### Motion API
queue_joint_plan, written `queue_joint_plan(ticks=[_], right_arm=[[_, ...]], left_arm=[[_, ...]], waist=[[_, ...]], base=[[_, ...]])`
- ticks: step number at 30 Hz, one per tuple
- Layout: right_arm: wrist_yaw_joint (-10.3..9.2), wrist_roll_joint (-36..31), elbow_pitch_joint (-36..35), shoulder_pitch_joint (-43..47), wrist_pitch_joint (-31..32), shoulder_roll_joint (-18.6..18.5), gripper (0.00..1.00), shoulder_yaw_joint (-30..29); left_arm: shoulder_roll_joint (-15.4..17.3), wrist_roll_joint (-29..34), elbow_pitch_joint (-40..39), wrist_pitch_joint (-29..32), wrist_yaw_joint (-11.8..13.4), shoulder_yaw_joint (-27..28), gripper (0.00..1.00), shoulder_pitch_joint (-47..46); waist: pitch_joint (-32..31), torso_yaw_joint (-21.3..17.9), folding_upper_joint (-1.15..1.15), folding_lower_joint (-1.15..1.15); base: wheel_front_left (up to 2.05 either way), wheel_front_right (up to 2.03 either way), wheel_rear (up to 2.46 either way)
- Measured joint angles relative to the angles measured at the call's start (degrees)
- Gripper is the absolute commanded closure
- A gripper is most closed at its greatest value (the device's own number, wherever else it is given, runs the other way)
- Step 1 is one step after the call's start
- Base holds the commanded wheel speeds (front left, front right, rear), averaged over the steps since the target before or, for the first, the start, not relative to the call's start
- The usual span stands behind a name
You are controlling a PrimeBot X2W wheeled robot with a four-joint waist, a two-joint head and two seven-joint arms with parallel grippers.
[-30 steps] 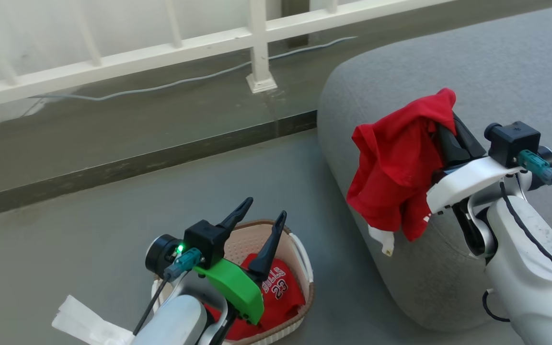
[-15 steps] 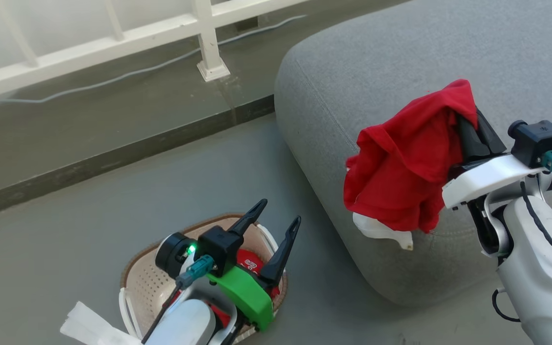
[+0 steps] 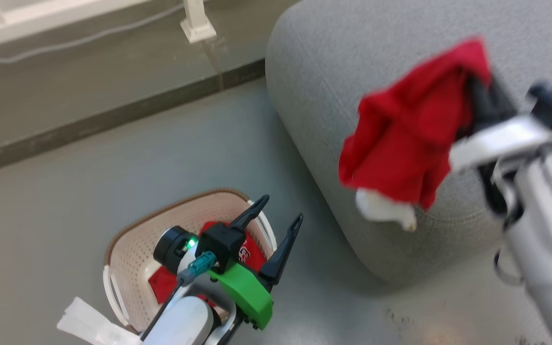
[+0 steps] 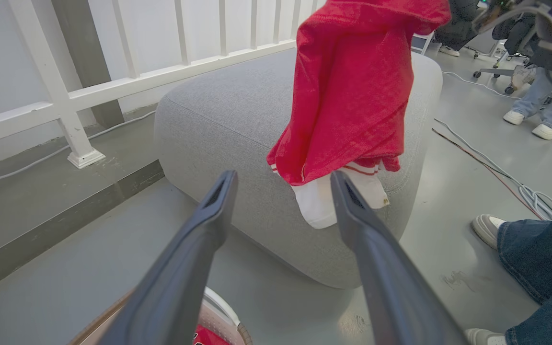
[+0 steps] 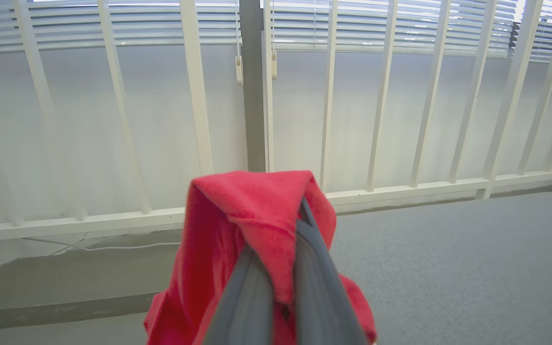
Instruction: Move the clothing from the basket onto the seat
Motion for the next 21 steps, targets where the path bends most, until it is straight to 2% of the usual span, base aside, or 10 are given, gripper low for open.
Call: queue_joint_plan(ticks=[10, 14, 21], right_arm=[[0.14, 0.27, 0.45, -19.61, 1.8, -3.56, 1.0, -4.72], [0.45, 1.23, 3.52, -25.47, 4.44, -6.59, 1.0, -7.89], [-0.62, 2.21, 5.95, -33.81, 7.03, -11.73, 1.0, -12.34]], left_arm=[[0.37, 0.91, -4.05, 2.25, 0.27, 0.1, 0.0, -2.87], [0.74, 2.43, -5.61, 3.52, 0.27, -0.08, 0.0, -4.3], [2.21, 3.33, -9.17, 5.08, 0.34, 0.19, 0.0, -6.68]], waist=[[6.87, 0.86, 0.0, 0.0], [9.91, 1.69, 0.0, 0.0], [15.15, 4.16, 0.0, 0.01]], base=[[0.0, 0.0, 0.0], [0.0, 0.0, 0.0], [0.0, 0.0, 0.0]])
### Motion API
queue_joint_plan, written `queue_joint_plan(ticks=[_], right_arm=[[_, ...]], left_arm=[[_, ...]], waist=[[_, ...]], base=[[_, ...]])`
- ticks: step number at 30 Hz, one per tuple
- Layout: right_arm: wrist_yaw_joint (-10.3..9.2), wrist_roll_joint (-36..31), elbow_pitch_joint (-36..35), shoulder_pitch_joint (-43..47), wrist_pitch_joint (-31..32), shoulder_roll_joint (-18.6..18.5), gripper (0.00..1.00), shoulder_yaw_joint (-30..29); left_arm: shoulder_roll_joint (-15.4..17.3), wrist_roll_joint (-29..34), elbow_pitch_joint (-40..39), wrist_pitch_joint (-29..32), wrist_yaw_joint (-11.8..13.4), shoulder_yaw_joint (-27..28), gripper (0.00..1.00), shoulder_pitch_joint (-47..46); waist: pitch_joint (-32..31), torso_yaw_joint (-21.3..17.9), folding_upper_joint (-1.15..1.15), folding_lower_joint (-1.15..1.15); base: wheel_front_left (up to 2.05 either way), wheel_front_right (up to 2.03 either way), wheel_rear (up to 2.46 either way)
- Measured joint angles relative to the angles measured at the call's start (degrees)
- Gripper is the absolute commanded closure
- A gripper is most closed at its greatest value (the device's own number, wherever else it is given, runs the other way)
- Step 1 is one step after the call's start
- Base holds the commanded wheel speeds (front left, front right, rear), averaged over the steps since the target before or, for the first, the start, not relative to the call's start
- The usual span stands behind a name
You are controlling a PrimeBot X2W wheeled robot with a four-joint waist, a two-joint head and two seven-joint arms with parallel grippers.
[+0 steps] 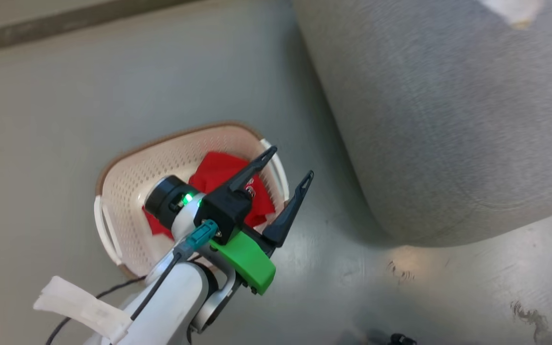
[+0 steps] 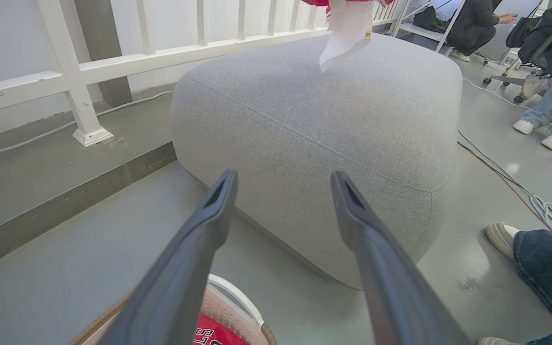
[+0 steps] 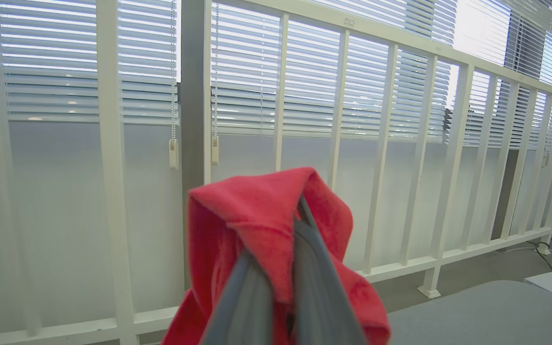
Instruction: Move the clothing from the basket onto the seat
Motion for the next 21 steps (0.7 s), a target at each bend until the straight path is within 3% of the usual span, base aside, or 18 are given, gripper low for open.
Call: queue_joint_plan(ticks=[9, 15, 21], right_arm=[[-1.11, 0.01, 2.47, -8.28, 1.67, -5.38, 1.0, -3.76], [-1.79, 0.07, 5.1, -9.99, 1.15, -5.02, 1.0, -4.34], [-2.57, 1.53, 9.71, -9.83, 0.07, -2.33, 1.0, -5.02]], left_arm=[[1.92, 2.83, -5.27, 2.37, 0.0, 0.53, 0.0, -3.37], [4.1, 3.33, -6.73, 3.63, 0.62, 1.76, 0.0, -4.03], [5.35, 3.42, -7.81, 4.71, 0.98, 2.19, 0.0, -4.11]], waist=[[7.91, 3.96, 0.0, 0.0], [12.51, 5.59, 0.0, 0.0], [16.36, 5.99, 0.0, 0.0]], base=[[0.0, 0.0, 0.0], [0.0, 0.0, 0.0], [0.0, 0.0, 0.0]])
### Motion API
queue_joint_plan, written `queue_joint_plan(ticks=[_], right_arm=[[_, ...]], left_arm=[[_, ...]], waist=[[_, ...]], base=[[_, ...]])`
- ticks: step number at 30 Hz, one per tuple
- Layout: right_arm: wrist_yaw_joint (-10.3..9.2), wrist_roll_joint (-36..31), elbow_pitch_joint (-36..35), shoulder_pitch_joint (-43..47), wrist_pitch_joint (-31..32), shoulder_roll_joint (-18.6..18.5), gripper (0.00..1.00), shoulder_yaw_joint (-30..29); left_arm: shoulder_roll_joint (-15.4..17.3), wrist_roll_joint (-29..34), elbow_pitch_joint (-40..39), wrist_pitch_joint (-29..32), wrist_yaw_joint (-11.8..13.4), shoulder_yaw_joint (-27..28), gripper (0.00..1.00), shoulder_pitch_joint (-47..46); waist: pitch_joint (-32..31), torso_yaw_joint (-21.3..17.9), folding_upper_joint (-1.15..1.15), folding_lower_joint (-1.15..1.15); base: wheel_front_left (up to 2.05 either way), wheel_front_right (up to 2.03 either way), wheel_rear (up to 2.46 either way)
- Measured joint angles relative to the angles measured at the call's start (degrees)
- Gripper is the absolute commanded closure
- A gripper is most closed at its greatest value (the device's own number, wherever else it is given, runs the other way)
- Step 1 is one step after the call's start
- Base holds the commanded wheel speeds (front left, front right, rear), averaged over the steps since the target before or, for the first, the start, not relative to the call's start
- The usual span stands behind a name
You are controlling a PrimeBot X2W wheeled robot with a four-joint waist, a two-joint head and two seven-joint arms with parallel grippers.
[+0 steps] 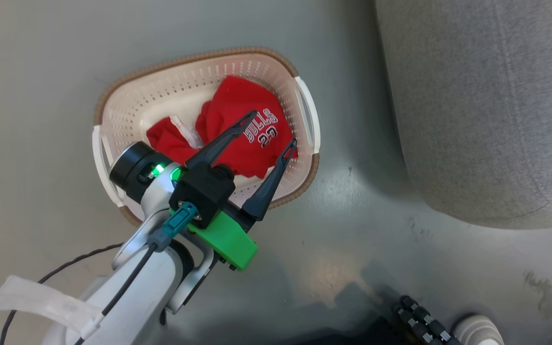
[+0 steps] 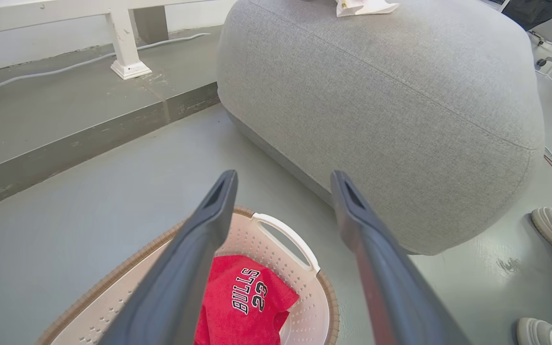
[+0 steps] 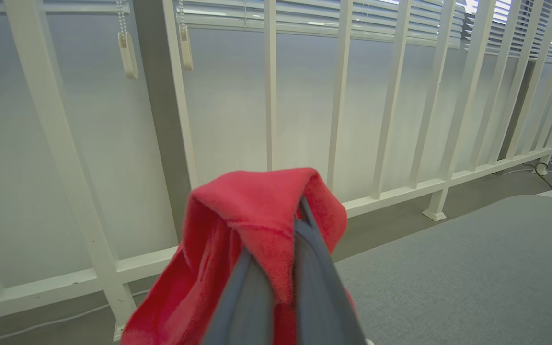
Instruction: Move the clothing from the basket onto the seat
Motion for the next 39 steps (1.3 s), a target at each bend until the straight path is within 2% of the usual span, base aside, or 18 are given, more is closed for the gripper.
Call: queue_joint_plan(ticks=[6, 21, 22, 23, 24, 25, 33, 39], right_arm=[[-0.43, 0.13, 5.15, 2.21, -1.02, 2.79, 1.0, 0.52], [-1.02, -0.09, 15.75, 6.27, -0.32, 3.5, 1.0, 1.03], [-1.12, -0.09, 16.23, 6.32, -0.42, 3.58, 0.84, 0.78], [-1.54, -0.02, 16.5, 6.32, -0.48, 3.66, 0.58, 0.57], [-1.54, 0.04, 16.72, 6.32, -0.59, 3.79, 0.06, 0.35], [-1.55, 0.09, 16.92, 6.32, -1.03, 3.98, 0.0, 0.24], [-1.85, 1.01, 18.31, 6.36, -2.86, 7.11, 0.0, 0.36], [-0.33, 1.02, 19.03, 8.67, -4.9, 7.86, 0.0, 0.67]], left_arm=[[0.78, 0.09, -1.0, 1.02, -0.01, 0.12, 0.0, -0.2], [1.66, 0.08, -1.59, 1.78, -0.08, 0.33, 0.0, -0.29], [1.68, 0.07, -1.63, 1.78, -0.07, 0.43, 0.0, -0.29], [1.69, 0.07, -1.68, 1.88, -0.07, 0.55, 0.0, -0.29], [1.74, 0.07, -1.7, 1.93, -0.07, 0.71, 0.0, -0.29], [1.79, 0.07, -1.71, 1.93, -0.07, 0.88, 0.0, -0.29], [2.45, 0.07, -1.89, 1.93, -0.02, 1.54, 0.0, -0.31], [2.87, -0.02, -1.82, 1.83, -0.01, 1.97, 0.0, -0.33]], waist=[[2.43, -0.71, 0.0, 0.0], [3.65, -2.31, 0.0, 0.0], [3.68, -2.33, 0.0, 0.0], [3.69, -2.37, 0.0, 0.0], [3.71, -2.41, 0.0, -0.01], [3.73, -2.46, 0.0, -0.01], [3.68, -3.58, 0.0, -0.01], [3.14, -5.2, 0.0, -0.01]], base=[[0.0, 0.0, 0.0], [0.0, 0.0, 0.0], [0.0, 0.0, 0.0], [0.0, 0.0, 0.0], [0.0, 0.0, 0.0], [0.0, 0.0, 0.0], [0.0, 0.0, 0.0], [0.0, 0.0, 0.0]])
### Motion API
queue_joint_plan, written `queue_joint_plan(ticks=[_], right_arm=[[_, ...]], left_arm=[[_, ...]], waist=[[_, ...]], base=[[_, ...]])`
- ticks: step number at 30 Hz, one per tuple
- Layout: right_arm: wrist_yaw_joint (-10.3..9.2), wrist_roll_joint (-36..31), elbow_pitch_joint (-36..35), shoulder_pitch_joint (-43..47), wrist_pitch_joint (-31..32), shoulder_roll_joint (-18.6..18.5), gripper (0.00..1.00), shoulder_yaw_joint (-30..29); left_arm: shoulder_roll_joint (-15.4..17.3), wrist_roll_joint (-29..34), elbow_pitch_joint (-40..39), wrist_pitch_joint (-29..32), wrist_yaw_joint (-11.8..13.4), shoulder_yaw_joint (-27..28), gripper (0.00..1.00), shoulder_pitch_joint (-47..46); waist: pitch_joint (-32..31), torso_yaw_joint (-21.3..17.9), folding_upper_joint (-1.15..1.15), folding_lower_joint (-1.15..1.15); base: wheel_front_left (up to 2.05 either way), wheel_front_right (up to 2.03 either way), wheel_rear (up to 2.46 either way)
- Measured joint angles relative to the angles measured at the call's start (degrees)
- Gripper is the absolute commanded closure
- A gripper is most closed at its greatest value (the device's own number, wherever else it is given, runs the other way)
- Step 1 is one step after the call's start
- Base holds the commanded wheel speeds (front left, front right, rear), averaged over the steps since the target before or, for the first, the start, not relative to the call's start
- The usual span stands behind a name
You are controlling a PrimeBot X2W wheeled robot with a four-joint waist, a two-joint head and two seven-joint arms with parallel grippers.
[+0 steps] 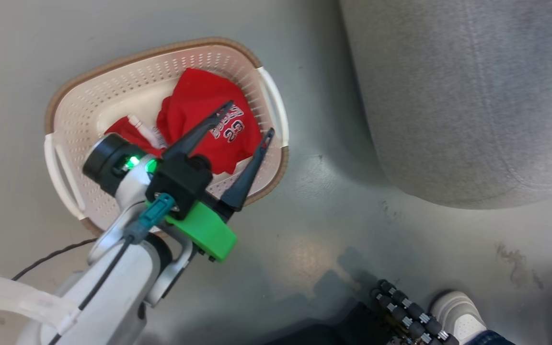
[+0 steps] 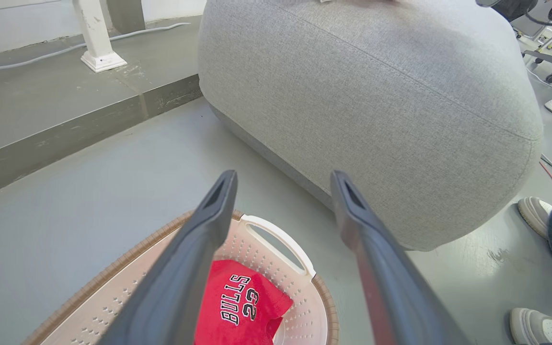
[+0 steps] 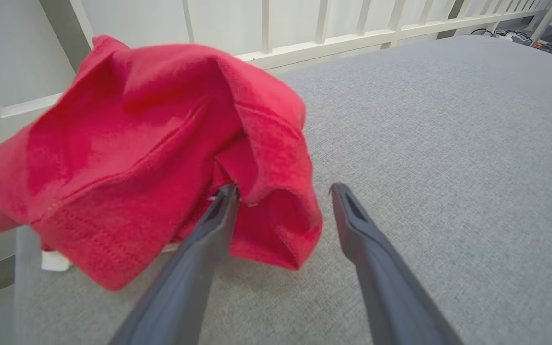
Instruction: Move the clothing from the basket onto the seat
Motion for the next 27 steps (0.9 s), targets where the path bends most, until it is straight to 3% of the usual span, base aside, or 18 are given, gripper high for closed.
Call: queue_joint_plan(ticks=[15, 21, 27], right_arm=[[3.88, -3.24, -4.17, 5.76, -1.9, -0.49, 0.0, 2.64], [5.57, -5.25, -7.54, 6.02, -1.99, -0.54, 0.0, 5.32], [7.08, -6.93, -12.41, 8.43, -2.0, 2.49, 0.0, 7.7]], left_arm=[[0.05, -1.72, 4.43, -5.03, 0.04, 2.25, 0.0, 0.37], [-1.76, -3.8, 6.94, -8.34, 1.05, 4.09, 0.0, 1.36], [-2.91, -5.61, 10.39, -11.78, 2.59, 7.14, 0.0, 3.99]], waist=[[-6.38, -4.01, 0.0, 0.0], [-10.44, -3.66, 0.0, 0.0], [-14.71, -1.92, 0.0, 0.0]], base=[[0.0, 0.0, 0.0], [0.0, 0.0, 0.0], [0.0, 0.0, 0.0]])
